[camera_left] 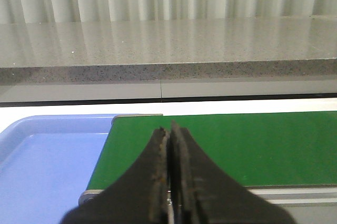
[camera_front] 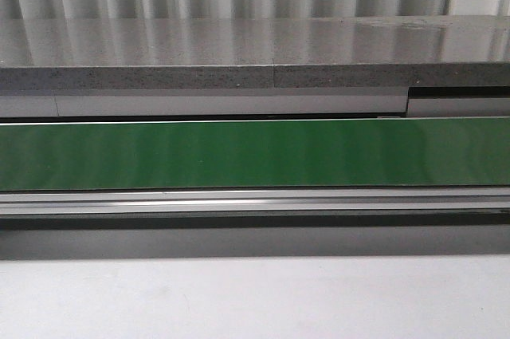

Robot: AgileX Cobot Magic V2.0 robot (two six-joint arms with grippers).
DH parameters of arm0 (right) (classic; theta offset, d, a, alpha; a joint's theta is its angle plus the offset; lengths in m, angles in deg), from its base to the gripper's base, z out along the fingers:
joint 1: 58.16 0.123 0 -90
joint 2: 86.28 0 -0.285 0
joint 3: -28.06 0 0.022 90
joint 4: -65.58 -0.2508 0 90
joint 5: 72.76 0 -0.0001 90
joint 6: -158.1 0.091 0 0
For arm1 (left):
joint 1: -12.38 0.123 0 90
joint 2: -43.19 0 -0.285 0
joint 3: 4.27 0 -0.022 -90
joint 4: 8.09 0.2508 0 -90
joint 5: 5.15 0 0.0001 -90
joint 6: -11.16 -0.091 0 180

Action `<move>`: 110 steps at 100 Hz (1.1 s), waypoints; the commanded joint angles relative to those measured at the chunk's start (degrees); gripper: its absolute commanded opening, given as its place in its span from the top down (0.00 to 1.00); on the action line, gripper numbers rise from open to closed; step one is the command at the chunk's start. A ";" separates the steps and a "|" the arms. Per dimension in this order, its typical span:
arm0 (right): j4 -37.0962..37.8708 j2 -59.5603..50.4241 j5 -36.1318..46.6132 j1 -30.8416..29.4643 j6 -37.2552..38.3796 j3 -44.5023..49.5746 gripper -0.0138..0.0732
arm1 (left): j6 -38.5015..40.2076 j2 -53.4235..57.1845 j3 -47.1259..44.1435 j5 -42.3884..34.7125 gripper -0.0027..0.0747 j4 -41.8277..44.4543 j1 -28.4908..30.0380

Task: Move button from right to left
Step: 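Move the right gripper down toward the yellow push button on the green pad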

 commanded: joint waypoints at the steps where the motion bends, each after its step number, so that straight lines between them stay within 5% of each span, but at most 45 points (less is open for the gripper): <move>1: 0.61 -0.93 4.59 -0.08 -0.20 -0.97 0.92 | 0.00 2.10 -1.41 -4.46 0.99 -0.46 0.00; 110: 0.65 -0.88 2.71 -0.10 -0.20 -4.15 0.92 | 0.00 2.10 -1.41 -4.46 0.99 -0.46 0.00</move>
